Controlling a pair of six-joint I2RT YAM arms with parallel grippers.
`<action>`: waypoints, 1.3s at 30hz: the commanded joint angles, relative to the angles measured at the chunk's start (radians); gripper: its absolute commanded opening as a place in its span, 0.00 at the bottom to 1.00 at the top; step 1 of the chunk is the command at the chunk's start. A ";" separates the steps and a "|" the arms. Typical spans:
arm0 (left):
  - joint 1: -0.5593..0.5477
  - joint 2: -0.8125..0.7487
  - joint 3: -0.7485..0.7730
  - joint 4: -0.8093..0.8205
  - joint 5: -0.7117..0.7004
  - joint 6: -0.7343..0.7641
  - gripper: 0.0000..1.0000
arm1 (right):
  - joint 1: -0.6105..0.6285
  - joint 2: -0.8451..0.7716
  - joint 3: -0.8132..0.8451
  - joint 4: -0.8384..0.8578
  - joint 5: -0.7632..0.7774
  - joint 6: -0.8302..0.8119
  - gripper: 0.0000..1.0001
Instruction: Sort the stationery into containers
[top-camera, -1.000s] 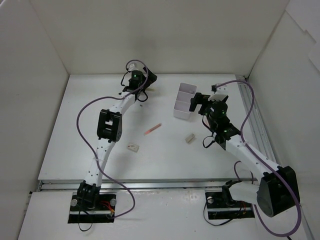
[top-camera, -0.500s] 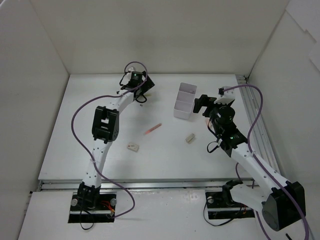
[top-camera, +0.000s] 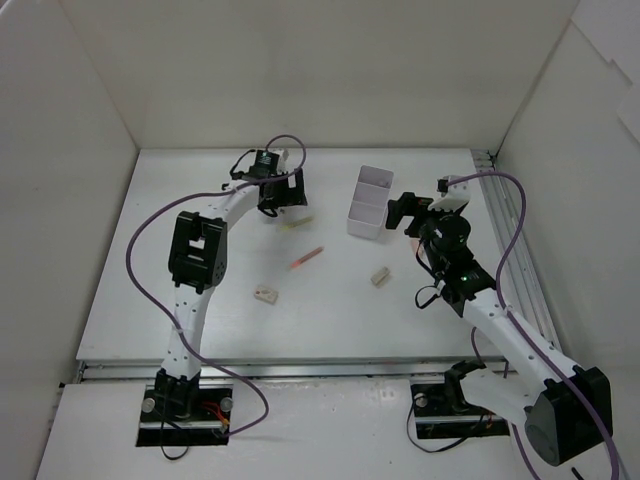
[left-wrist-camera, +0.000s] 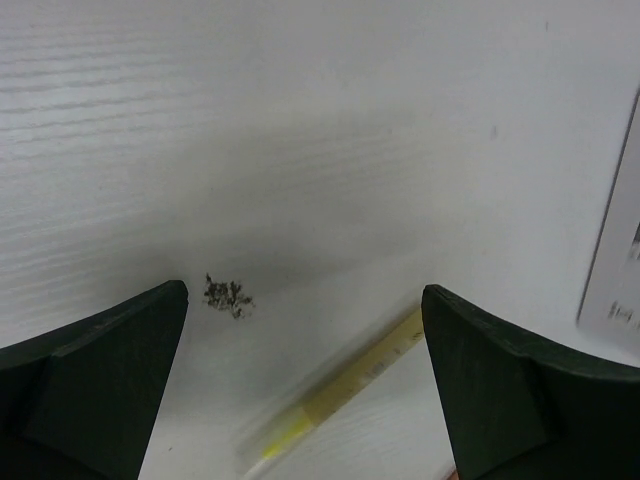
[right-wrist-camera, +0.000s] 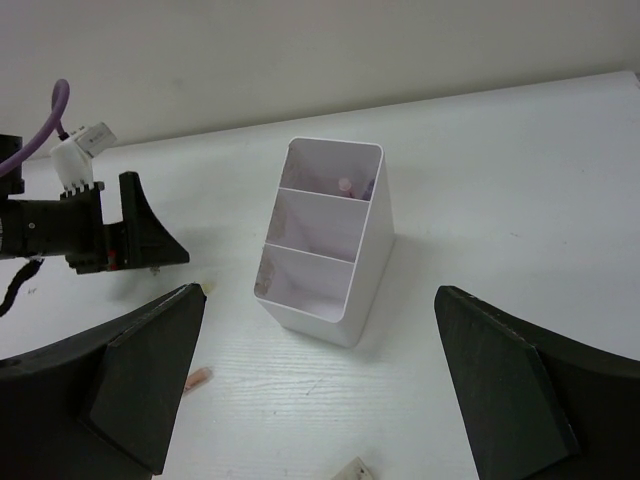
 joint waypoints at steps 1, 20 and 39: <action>0.002 -0.109 0.022 -0.170 0.155 0.393 1.00 | 0.005 -0.012 0.005 0.054 -0.015 0.001 0.98; -0.131 -0.339 -0.279 -0.102 0.068 0.590 0.97 | 0.004 0.025 0.023 0.037 -0.048 -0.004 0.98; -0.223 -0.291 -0.253 -0.028 -0.046 0.566 0.79 | 0.002 -0.018 0.011 -0.011 -0.065 0.019 0.98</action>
